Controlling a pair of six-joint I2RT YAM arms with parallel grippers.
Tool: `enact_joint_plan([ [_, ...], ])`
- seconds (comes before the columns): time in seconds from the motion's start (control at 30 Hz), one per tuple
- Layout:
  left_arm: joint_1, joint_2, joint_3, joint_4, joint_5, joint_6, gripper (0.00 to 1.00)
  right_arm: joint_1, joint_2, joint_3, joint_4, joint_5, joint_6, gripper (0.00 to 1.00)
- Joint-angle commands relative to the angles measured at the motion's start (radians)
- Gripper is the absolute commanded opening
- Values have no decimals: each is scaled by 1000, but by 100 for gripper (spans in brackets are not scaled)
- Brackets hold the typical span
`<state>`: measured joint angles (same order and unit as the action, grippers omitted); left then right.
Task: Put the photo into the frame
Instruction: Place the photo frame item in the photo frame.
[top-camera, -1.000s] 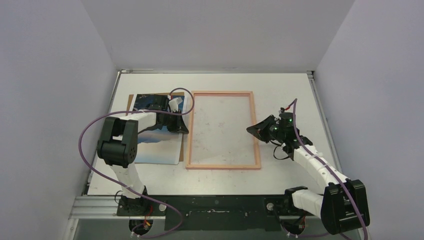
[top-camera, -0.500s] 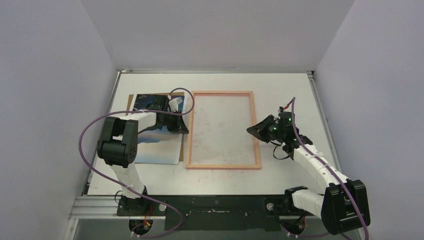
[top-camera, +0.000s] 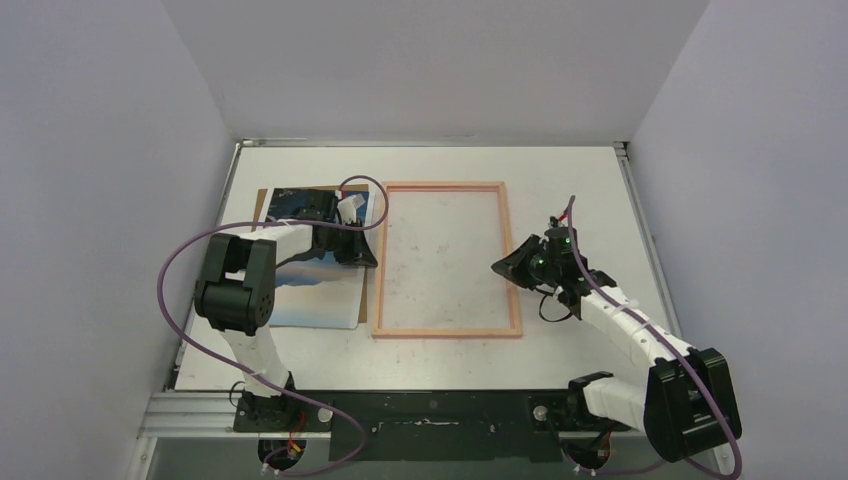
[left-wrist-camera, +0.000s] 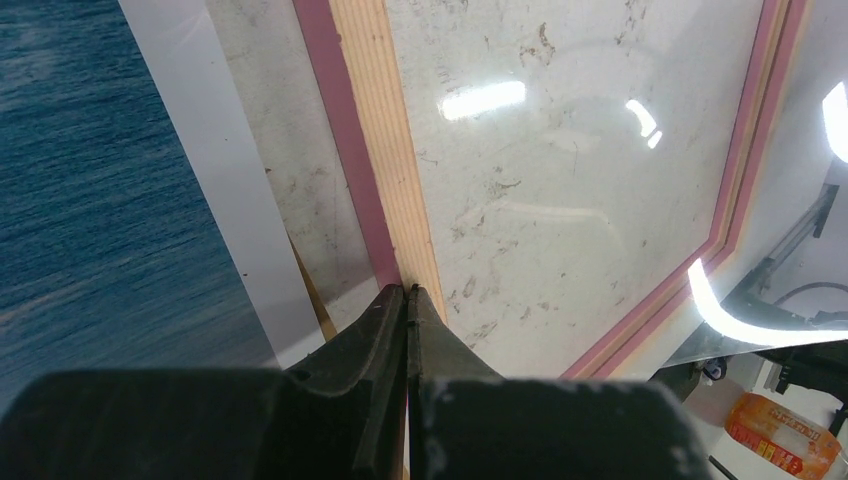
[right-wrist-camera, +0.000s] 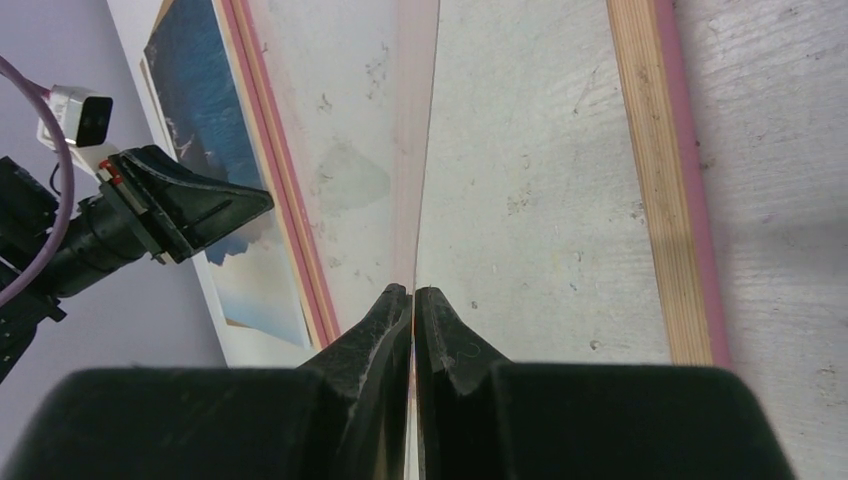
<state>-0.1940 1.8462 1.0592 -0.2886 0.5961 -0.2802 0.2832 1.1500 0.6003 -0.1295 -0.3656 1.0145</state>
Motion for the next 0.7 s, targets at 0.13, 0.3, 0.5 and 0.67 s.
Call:
enact_joint_plan([
  [0.13, -4, 14, 1, -9, -23, 21, 0, 44, -15, 10, 18, 70, -45, 13],
  [0.3, -5, 15, 1, -7, -22, 18, 0, 64, 7, 30, -31, 94, -79, 33],
  [0.5, -4, 11, 0, -10, -23, 19, 0, 98, 69, 107, -172, 191, -163, 61],
  [0.67, -4, 14, 1, -11, -23, 18, 0, 159, 136, 218, -308, 305, -258, 76],
])
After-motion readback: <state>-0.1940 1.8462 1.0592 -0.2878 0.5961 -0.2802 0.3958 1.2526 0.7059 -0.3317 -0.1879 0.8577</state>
